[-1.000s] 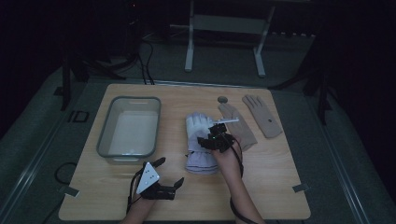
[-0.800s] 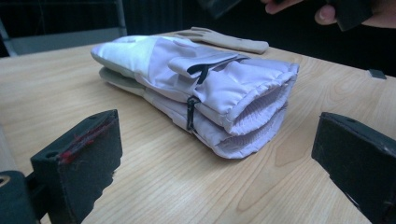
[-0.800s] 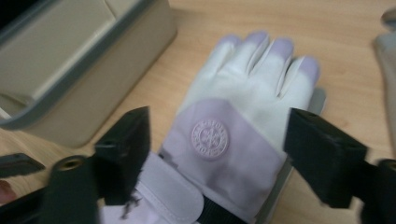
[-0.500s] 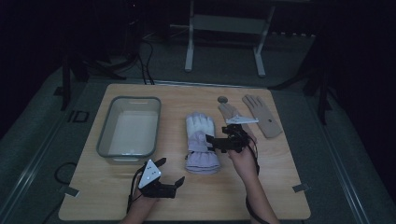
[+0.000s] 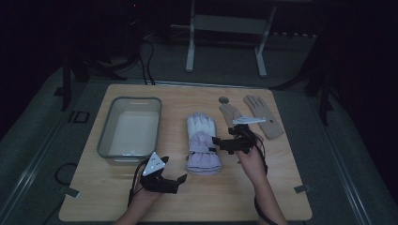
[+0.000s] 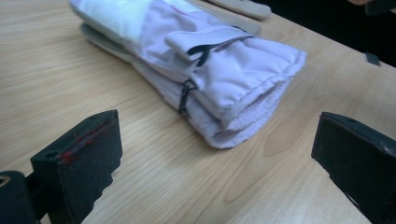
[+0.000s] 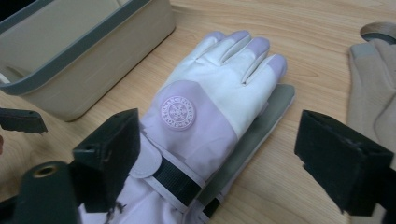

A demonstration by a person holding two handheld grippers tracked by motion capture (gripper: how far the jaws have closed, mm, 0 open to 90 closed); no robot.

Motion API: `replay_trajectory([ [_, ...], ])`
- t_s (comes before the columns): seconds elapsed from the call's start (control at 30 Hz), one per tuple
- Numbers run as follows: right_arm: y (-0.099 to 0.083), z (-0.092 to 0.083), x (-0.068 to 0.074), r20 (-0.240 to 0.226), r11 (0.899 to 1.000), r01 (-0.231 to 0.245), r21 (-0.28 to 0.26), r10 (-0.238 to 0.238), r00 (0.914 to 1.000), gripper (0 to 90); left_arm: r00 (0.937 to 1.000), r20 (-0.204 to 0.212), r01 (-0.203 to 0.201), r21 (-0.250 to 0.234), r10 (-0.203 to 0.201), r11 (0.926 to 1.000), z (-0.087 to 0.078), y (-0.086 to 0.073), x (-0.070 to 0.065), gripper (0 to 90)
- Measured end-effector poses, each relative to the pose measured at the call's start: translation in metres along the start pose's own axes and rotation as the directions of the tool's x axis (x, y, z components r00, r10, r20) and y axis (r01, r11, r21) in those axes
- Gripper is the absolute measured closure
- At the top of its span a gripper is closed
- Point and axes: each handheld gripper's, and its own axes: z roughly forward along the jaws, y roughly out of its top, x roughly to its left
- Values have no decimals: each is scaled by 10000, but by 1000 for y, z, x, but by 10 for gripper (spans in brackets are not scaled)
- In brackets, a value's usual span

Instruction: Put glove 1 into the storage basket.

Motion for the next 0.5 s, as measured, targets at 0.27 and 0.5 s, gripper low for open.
replay_trajectory([
  [0.27, 12, 7, -7, -138, 9981, -593, 161, 595, 9981, 112, 9982, 498, -337, 283, 323, 9990, 10, 33, -10, 21],
  [0.5, 11, 33, -9, -134, 9952, -714, 670, 725, 9973, 226, 9995, 312, -114, 680, 93, 9976, 28, 50, -7, 108],
])
